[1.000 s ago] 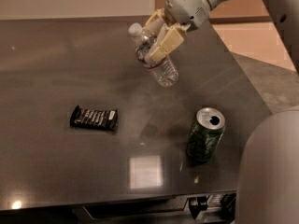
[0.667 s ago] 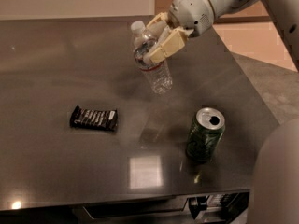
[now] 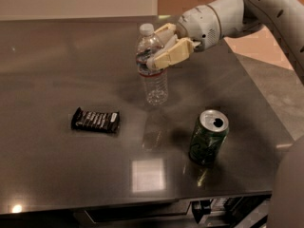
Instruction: Place water bottle upright
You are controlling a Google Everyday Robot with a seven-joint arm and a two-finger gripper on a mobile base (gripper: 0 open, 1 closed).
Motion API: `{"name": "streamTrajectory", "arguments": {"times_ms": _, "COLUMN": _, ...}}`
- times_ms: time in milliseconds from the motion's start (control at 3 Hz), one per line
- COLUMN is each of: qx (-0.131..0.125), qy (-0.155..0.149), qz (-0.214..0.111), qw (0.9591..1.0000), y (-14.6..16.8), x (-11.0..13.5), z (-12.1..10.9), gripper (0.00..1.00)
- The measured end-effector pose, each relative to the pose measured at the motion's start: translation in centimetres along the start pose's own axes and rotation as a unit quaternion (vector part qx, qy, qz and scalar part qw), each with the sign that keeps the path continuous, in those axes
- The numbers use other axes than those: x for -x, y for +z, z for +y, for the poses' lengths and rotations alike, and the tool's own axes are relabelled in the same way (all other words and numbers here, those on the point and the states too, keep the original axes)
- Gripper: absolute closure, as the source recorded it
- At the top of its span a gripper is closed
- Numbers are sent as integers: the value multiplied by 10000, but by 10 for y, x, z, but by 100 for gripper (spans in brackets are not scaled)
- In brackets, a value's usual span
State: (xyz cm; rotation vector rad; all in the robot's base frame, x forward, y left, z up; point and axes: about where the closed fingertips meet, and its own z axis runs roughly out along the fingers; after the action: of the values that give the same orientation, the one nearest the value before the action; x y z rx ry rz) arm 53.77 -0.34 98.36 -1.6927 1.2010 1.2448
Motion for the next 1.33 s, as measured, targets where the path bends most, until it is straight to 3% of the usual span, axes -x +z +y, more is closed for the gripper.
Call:
{"name": "streamTrajectory", "arguments": {"times_ms": 333, "qx": -33, "qy": 61, "qz": -304, "qw": 9995, "y": -1, "x": -4, "z": 3, "gripper": 100}}
{"name": "streamTrajectory", "arguments": {"times_ms": 1333, "qx": -142, "qy": 20, "qz": -710, "qw": 9974, "y": 4, "x": -27, "z": 4, "gripper": 100}}
